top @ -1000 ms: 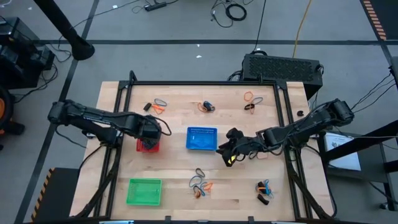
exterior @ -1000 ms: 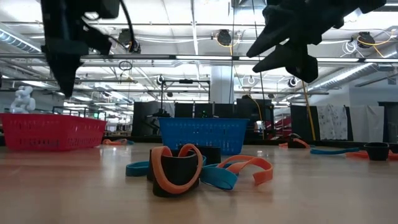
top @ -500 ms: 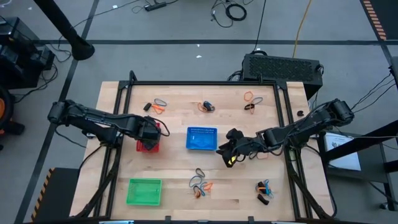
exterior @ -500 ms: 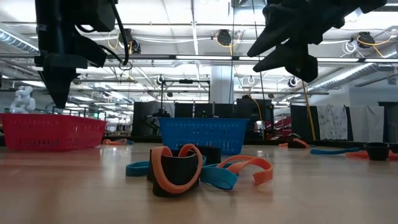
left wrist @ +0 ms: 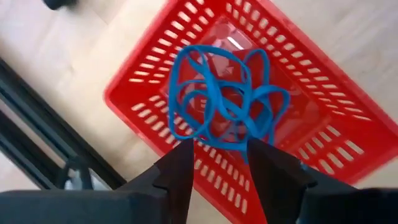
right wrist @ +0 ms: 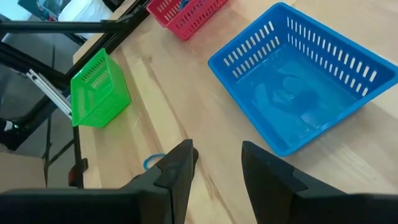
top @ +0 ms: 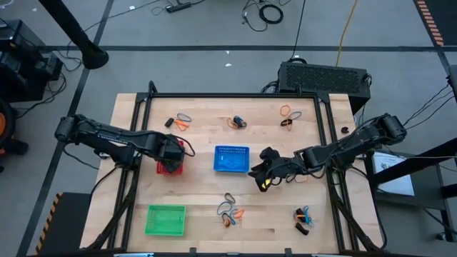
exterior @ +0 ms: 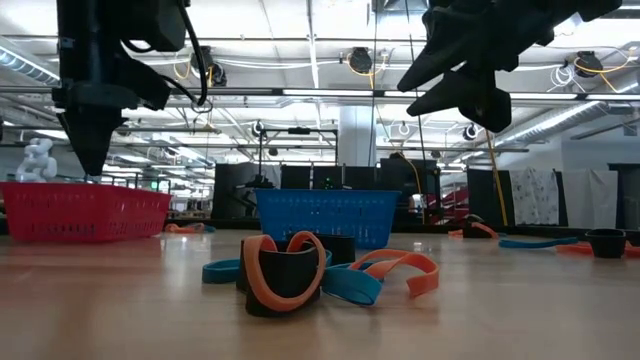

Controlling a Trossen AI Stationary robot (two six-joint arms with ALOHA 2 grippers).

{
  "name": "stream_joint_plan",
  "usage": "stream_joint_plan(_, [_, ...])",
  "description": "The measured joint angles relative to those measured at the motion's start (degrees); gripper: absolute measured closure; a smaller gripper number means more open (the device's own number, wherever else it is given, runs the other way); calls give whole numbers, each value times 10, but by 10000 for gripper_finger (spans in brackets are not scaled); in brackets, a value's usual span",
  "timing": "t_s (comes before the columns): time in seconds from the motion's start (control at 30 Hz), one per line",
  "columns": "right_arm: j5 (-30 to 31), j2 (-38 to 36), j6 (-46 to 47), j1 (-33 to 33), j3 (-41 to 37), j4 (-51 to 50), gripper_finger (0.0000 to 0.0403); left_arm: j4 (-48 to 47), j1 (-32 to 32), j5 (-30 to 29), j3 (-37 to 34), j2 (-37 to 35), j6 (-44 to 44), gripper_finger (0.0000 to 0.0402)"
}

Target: Sort rubber bands into baskets

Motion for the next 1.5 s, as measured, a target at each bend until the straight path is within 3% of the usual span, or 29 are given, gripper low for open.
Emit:
stream_joint_plan(0.17, [0,0,20,0,0,0,273,121,-16,22,1,0,15,244])
stream_joint_plan(0.47, [-74,0,20,7,0,3,273,580,-83,39,2,7,170,244])
stream_joint_plan(0.63, [-73,0,11,22,0,-1,273,689,-125,39,3,50,249,244])
stream_joint_plan(0.83, [-73,0,1,41,0,-22,273,744,-169,39,9,139,240,244])
stream_joint_plan(1.2, [-73,0,-60,71,0,-105,273,744,-197,33,103,333,127,244])
stream_joint_plan(1.3, [-74,0,-62,73,0,-129,273,742,-196,33,121,362,76,244])
stream_joint_plan(1.5, [-75,0,-81,73,0,-160,273,679,-200,32,143,377,70,244])
